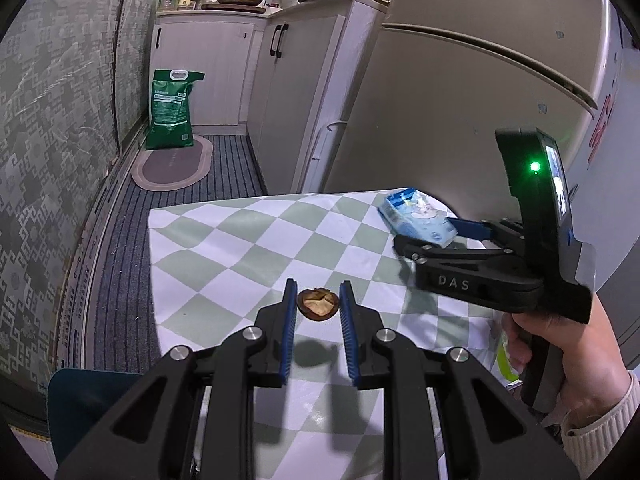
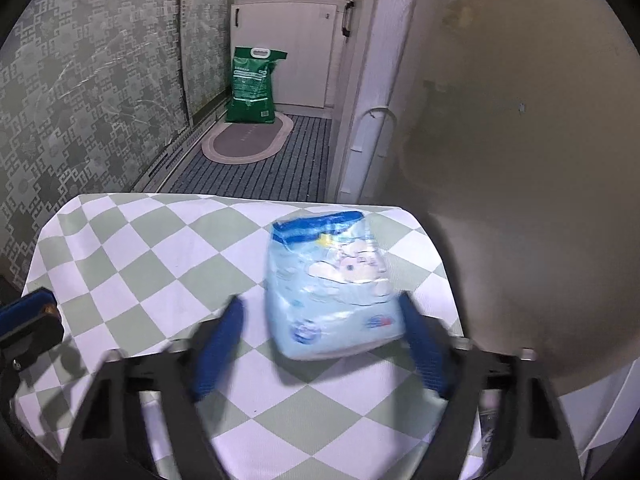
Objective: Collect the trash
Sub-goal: 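Close the left tool on the walnut shell while the right tool grasps the blue-white package, then carry the walnut shell into the teal bin and open the left tool while the right tool carries the package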
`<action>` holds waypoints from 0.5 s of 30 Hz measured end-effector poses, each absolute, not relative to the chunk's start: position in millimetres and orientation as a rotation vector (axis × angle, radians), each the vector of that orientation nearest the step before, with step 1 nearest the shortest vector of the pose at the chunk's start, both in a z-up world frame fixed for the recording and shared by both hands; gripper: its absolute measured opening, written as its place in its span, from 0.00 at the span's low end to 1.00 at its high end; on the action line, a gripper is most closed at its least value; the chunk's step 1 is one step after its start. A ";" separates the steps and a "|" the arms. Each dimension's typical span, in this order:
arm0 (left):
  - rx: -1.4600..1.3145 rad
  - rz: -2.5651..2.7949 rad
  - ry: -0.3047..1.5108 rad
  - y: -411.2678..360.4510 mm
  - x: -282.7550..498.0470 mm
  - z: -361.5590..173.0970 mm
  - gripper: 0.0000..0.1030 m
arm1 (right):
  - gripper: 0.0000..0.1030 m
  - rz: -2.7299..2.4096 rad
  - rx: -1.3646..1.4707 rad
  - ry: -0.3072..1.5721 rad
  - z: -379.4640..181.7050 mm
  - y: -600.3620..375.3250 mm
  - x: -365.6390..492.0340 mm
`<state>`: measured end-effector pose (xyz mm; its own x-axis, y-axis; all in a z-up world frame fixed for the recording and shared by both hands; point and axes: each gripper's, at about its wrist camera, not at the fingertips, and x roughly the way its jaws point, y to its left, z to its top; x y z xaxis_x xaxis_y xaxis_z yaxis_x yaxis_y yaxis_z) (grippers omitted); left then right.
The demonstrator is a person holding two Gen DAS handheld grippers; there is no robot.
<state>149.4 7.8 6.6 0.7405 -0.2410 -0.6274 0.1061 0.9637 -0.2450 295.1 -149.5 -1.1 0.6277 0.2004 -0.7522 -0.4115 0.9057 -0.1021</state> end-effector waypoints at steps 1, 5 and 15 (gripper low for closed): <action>-0.201 -0.190 0.710 9.8 148.8 7.2 0.22 | 0.57 0.363 -0.276 0.825 -1.2 -147.8 294.2; -0.209 -0.179 0.695 20.2 142.0 11.7 0.22 | 0.49 0.383 -0.275 0.825 -0.6 -141.3 290.6; -0.212 -0.112 0.668 52.4 120.0 16.5 0.22 | 0.48 0.468 -0.272 0.787 22.8 -117.0 264.8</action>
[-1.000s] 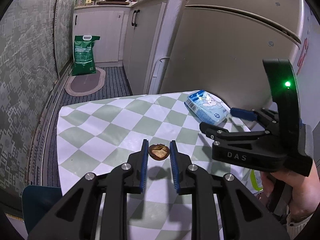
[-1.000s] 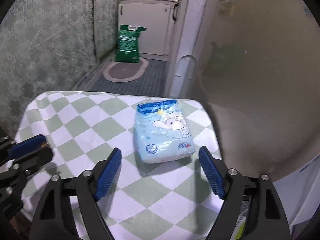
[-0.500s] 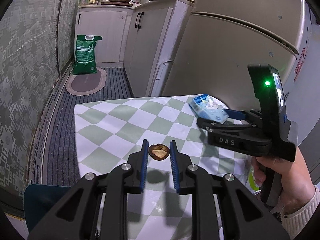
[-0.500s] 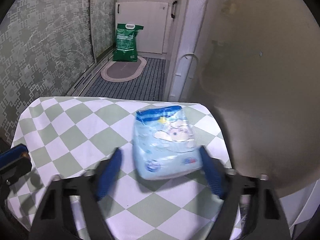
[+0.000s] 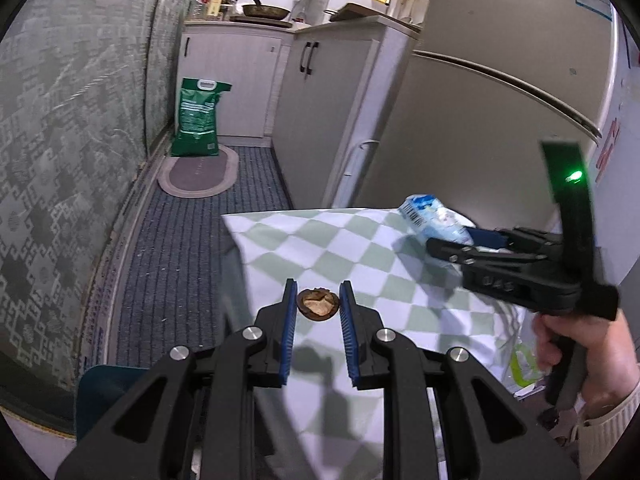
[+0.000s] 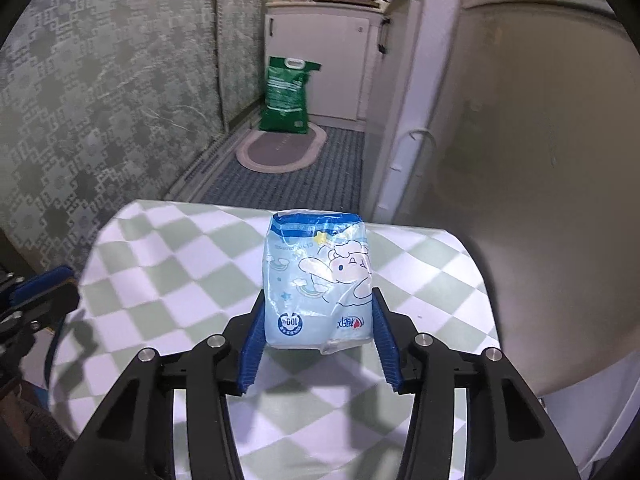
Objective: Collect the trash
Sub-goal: 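Carry the walnut shell into the teal bin and open the left tool while the right tool carries the package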
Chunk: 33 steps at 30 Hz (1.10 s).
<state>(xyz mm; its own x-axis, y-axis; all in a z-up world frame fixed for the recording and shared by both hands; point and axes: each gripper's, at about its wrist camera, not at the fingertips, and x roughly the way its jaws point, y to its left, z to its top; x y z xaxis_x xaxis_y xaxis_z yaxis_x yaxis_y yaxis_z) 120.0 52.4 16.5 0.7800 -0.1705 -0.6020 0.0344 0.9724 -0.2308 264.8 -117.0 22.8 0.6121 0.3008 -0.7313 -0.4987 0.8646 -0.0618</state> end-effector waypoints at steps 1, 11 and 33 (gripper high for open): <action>-0.210 -0.102 0.669 56.4 117.5 15.7 0.22 | 0.48 0.481 -0.271 0.780 26.5 -113.1 261.3; -0.184 0.007 0.701 105.6 83.1 0.4 0.22 | 0.48 0.666 -0.241 0.743 53.9 -67.2 218.7; -0.243 0.169 0.938 197.7 25.5 -105.0 0.22 | 0.48 0.908 -0.389 0.824 12.6 54.0 147.8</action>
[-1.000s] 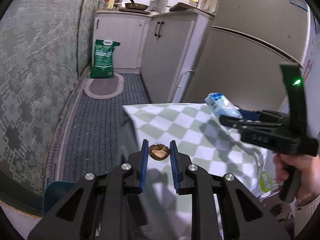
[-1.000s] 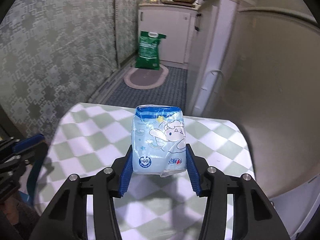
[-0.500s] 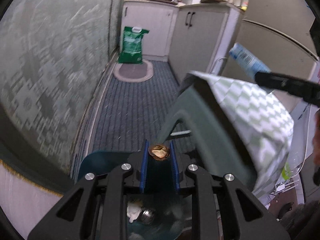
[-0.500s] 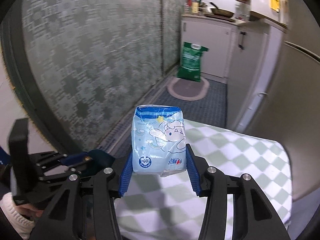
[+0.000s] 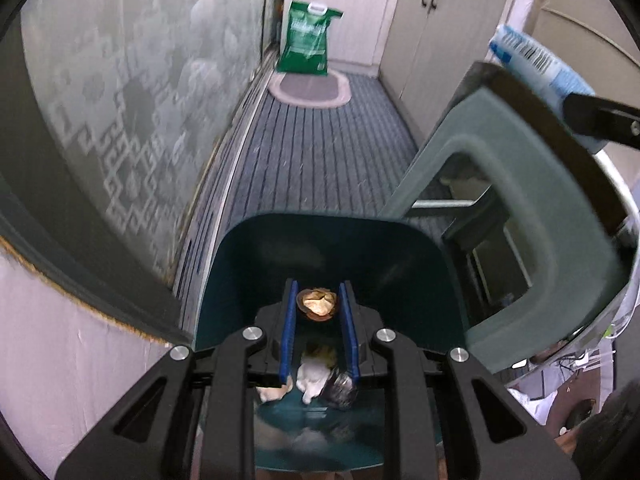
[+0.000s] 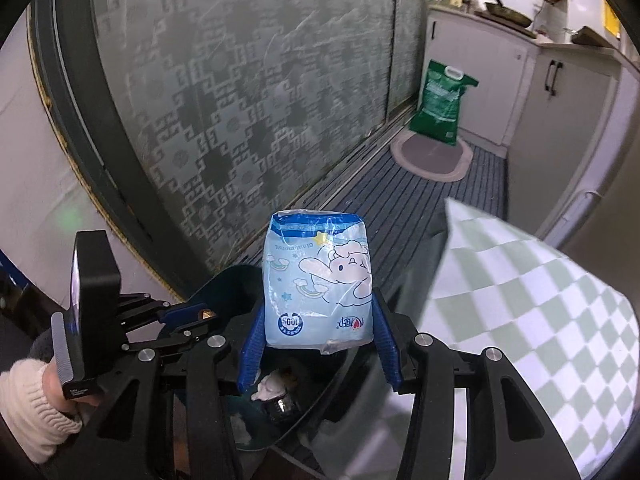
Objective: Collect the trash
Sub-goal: 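Carry the walnut shell into the teal bin and open the left tool while the right tool carries the package, then lower the blue-white package into the teal bin and open the right tool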
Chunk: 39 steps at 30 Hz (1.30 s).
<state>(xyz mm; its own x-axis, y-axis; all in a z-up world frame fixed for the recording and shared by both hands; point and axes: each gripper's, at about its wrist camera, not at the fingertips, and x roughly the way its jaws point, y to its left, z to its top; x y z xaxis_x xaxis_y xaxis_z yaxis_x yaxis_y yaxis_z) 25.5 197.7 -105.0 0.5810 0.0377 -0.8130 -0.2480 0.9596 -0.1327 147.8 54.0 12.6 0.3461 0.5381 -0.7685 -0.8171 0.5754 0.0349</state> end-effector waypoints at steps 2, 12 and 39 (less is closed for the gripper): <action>-0.235 0.173 0.966 200.1 23.2 -116.6 0.22 | 0.48 0.913 -0.401 0.833 7.6 59.7 146.4; -0.244 0.169 1.104 208.1 17.8 -157.4 0.22 | 0.48 0.945 -0.420 0.854 0.0 86.1 139.9; -0.257 0.212 0.924 228.4 7.9 -117.0 0.18 | 0.48 0.968 -0.513 0.960 -57.9 117.8 116.0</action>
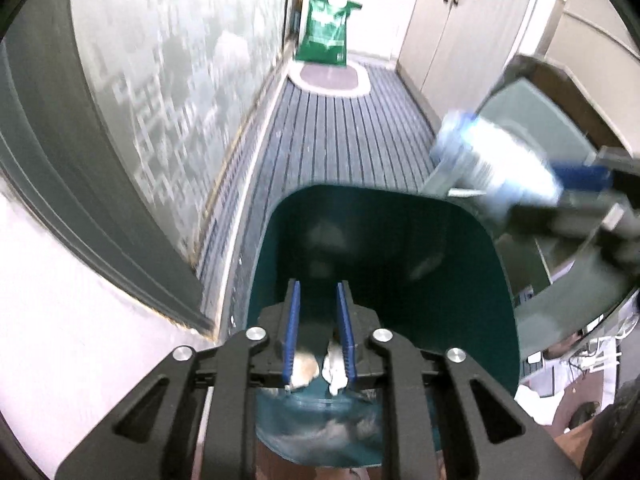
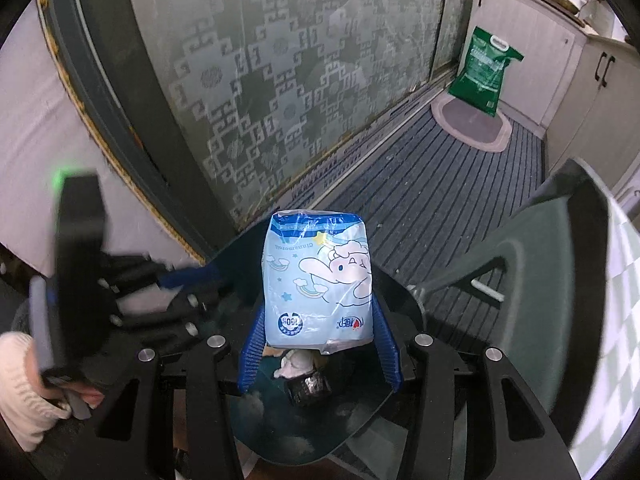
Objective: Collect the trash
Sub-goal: 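Lower the blue-white package into the teal bin and open the right tool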
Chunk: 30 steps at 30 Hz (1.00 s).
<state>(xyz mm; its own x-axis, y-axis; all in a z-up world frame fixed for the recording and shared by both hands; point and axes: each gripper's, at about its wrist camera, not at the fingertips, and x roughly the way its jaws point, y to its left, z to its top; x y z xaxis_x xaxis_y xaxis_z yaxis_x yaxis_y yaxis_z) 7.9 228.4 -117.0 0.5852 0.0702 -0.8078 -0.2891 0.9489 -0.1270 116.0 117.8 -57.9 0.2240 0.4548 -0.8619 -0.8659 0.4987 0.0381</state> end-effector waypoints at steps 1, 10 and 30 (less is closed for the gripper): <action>-0.255 0.215 0.912 228.7 6.9 -113.5 0.17 | 0.48 0.968 -0.517 0.966 -61.6 118.3 114.7; -0.238 0.212 0.791 223.7 1.6 -75.4 0.14 | 0.48 0.964 -0.551 1.023 -93.3 122.4 106.3; -0.267 0.163 0.613 221.4 -14.6 -25.1 0.14 | 0.57 0.950 -0.680 1.188 -174.5 122.7 96.8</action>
<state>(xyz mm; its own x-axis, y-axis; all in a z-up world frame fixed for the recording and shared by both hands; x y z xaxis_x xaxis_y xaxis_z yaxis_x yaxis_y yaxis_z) -14.6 221.4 -25.1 0.8067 0.0718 -0.5865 -0.2288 0.9531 -0.1981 96.8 122.7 -174.5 0.0874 0.2491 -0.9645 -0.8861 0.4619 0.0390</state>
